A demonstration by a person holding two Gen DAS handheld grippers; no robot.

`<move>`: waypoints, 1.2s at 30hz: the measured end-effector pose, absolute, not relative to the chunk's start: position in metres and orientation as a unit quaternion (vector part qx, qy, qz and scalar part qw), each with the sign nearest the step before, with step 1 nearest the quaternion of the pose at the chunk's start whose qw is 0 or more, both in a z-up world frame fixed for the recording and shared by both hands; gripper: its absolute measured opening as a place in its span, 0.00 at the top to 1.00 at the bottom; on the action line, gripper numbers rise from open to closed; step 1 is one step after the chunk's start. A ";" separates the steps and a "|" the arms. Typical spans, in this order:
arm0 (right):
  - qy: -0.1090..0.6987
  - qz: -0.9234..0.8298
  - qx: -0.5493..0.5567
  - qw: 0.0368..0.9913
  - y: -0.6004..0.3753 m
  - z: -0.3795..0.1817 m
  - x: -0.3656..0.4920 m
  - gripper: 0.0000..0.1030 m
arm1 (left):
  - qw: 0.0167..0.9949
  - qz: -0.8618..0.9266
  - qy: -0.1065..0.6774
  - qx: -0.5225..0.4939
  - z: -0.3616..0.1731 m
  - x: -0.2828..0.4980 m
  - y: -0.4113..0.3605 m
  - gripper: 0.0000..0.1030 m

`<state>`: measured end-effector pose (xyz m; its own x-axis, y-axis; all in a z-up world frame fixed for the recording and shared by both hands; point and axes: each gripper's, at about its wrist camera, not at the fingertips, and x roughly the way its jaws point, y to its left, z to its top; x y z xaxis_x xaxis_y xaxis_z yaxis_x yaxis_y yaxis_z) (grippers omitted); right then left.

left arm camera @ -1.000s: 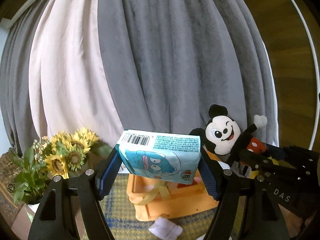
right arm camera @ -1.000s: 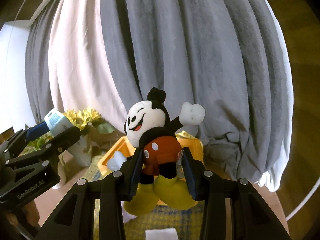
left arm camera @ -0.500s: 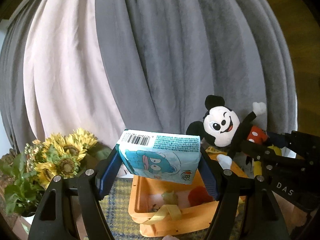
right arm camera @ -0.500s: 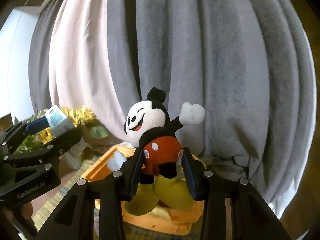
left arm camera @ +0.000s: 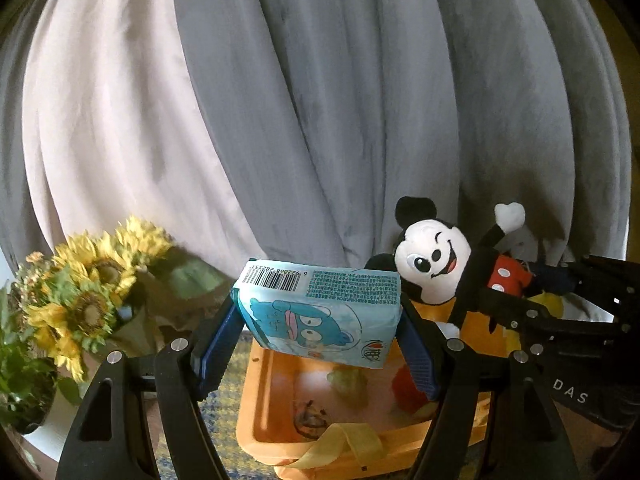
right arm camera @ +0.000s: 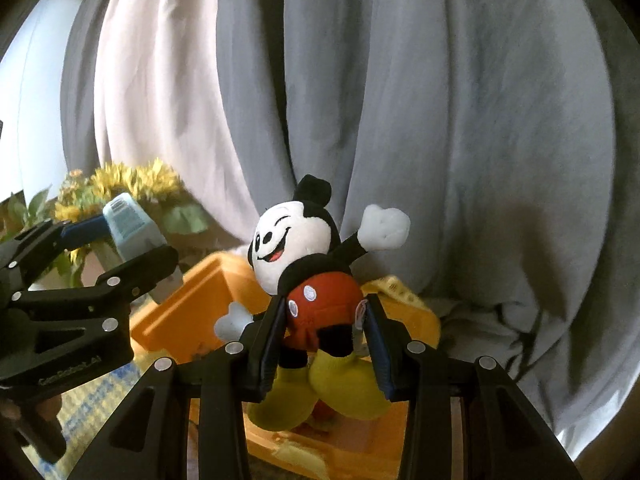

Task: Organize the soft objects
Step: 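Lift the tissue pack and Mickey plush and carry them over the crate, then open both tools to drop the tissue pack and Mickey into the crate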

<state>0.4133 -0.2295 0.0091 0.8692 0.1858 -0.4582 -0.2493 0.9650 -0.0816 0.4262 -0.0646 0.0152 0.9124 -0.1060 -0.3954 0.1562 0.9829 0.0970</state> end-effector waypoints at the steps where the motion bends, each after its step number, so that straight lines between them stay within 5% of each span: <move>1: 0.240 0.117 -0.071 0.961 -0.229 0.004 0.419 0.61 | 0.974 -0.068 0.204 0.065 0.011 0.431 -0.065 0.29; 23: 0.366 0.127 -0.108 0.916 -0.233 -0.068 0.476 0.58 | 0.936 -0.093 0.326 0.091 -0.059 0.487 -0.085 0.27; 28: 0.355 0.114 -0.108 0.921 -0.235 -0.064 0.474 0.40 | 0.939 -0.090 0.320 0.087 -0.054 0.483 -0.083 0.18; 36: 0.302 0.052 -0.073 0.949 -0.250 -0.033 0.454 0.25 | 0.952 -0.092 0.281 0.073 -0.023 0.458 -0.073 0.14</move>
